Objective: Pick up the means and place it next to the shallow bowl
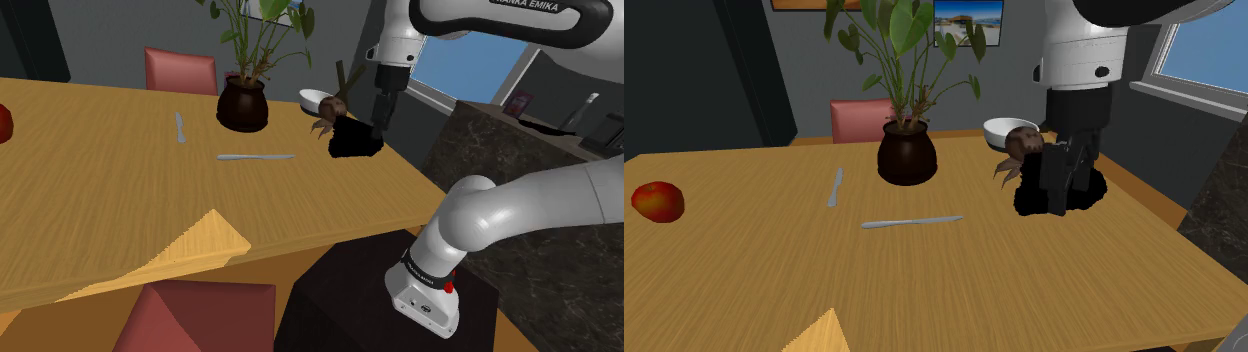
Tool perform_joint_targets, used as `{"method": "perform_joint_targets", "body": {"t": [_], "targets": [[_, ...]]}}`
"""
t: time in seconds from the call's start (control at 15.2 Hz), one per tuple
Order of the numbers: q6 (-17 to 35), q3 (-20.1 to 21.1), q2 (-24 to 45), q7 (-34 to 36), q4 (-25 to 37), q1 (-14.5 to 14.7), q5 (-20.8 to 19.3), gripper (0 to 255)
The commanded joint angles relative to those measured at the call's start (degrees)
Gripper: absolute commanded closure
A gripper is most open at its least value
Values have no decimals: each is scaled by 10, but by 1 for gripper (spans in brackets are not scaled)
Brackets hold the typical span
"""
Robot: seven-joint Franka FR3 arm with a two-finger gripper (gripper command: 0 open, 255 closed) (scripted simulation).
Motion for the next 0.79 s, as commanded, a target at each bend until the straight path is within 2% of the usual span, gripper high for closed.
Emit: {"method": "perform_joint_targets", "body": {"t": [0.0,0.73], "targets": [[0,0,0,0,0,0,0,0],[208,-35,191,-169,29,42,-24,0]]}}
